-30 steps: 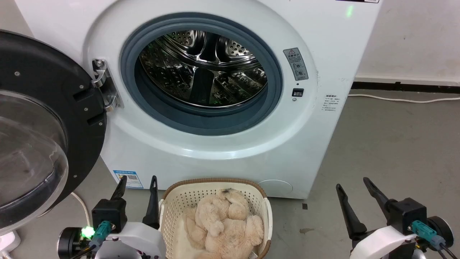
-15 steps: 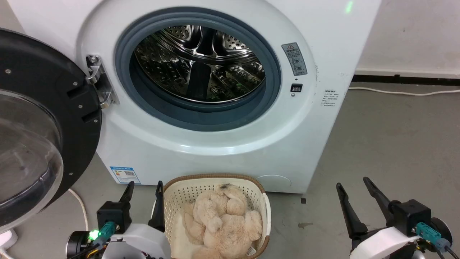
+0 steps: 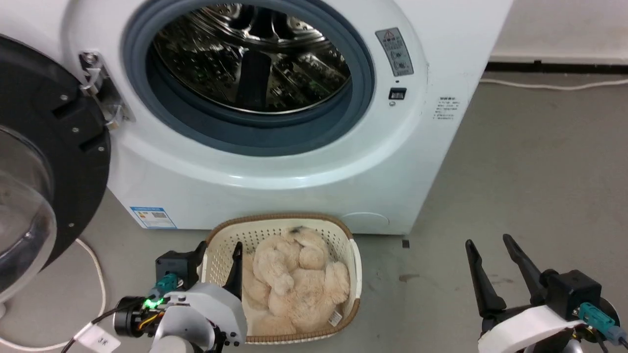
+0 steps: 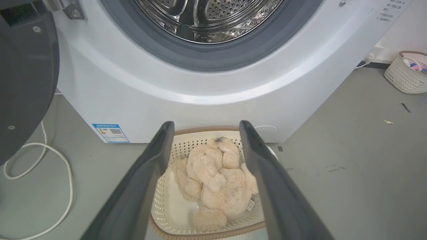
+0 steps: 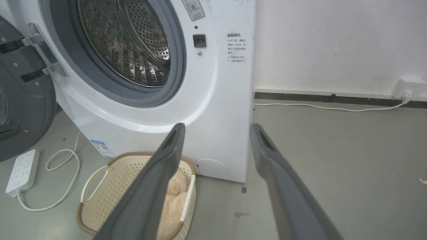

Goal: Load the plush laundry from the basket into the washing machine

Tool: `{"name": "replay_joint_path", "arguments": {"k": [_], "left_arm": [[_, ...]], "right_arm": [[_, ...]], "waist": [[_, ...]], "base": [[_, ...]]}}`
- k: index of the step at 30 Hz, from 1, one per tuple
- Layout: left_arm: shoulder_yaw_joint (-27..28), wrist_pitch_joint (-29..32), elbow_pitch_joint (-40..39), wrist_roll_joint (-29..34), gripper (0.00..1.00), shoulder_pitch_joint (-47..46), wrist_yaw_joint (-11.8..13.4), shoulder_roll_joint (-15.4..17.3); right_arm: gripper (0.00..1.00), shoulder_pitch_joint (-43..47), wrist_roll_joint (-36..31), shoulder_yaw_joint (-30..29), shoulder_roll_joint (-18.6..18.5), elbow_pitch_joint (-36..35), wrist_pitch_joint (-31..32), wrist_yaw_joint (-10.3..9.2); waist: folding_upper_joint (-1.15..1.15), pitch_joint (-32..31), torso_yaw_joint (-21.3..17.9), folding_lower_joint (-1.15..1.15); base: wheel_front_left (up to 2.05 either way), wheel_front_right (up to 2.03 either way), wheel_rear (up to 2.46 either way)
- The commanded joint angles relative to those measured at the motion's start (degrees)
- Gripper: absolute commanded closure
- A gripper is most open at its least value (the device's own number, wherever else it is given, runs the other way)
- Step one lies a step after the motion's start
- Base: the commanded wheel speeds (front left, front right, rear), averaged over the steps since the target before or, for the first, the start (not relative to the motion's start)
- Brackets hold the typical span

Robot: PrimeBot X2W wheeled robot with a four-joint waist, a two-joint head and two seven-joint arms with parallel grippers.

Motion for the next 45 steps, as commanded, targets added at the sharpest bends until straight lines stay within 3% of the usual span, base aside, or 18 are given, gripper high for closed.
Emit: {"name": "replay_joint_path", "arguments": {"k": [1, 33, 45], "left_arm": [[-0.3, 0.3, 0.8, -0.5, 0.00, -1.2, -0.3, 0.5], [-4.6, 6.7, 20.8, -7.3, 0.00, -20.1, 0.2, 2.9], [-5.5, 8.5, 28.4, -9.9, 0.00, -27.7, 3.9, 4.3]], "right_arm": [[0.00, -1.3, 0.6, 0.1, 0.0, -0.4, -0.7, -0.01], [0.00, -6.7, 7.0, 1.8, 0.0, -7.8, -4.5, -0.02], [0.00, -7.2, 10.1, 2.2, 0.0, -10.3, -6.0, -0.03]], "waist": [[0.00, 0.9, -0.5, -0.01], [0.00, 21.1, -6.1, -0.01], [0.00, 29.1, -9.0, -0.01]], "base": [[0.00, 0.00, 0.00], [0.00, 0.00, 0.00], [0.00, 0.00, 0.00]]}}
